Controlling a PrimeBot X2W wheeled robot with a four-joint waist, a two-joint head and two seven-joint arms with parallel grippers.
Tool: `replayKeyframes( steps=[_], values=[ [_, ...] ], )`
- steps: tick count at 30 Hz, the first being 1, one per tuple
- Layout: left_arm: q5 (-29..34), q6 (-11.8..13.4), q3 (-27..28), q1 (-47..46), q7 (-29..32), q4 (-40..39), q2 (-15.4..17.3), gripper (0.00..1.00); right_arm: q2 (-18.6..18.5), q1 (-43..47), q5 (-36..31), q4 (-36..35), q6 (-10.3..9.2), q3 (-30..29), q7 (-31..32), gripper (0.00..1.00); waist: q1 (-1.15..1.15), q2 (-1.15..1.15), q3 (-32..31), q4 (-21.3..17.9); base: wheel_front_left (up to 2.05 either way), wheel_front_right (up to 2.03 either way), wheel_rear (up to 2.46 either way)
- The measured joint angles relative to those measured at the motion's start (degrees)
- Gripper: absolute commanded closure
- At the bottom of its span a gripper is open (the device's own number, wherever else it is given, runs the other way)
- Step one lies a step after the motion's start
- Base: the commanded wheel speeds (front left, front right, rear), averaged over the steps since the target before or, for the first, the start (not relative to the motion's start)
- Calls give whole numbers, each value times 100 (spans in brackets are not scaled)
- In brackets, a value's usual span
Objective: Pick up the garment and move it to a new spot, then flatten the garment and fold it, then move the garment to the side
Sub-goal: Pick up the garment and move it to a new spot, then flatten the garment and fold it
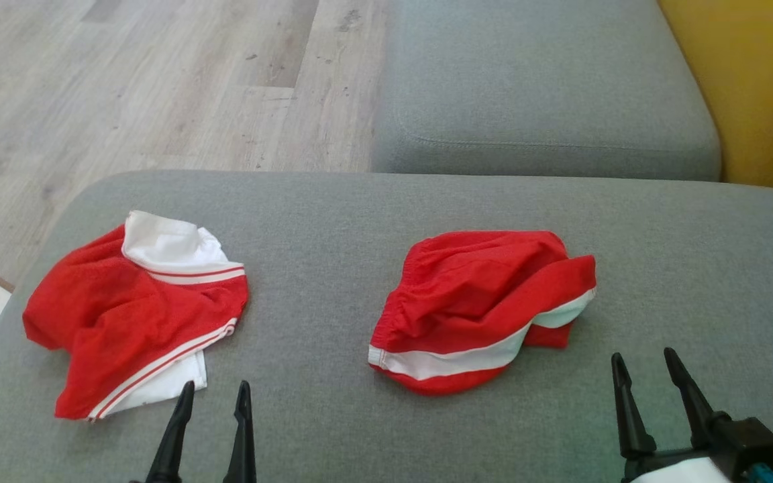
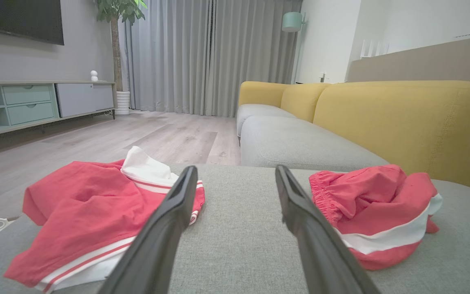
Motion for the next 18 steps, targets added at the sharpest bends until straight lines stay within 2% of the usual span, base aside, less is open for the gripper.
replayKeyframes(
  steps=[18],
  values=[
    [43,-45,53,-13,0,94,-5,0,0,14,37,1,0,58,0,0,1,0,89,-23,0,0,0]
  ],
)
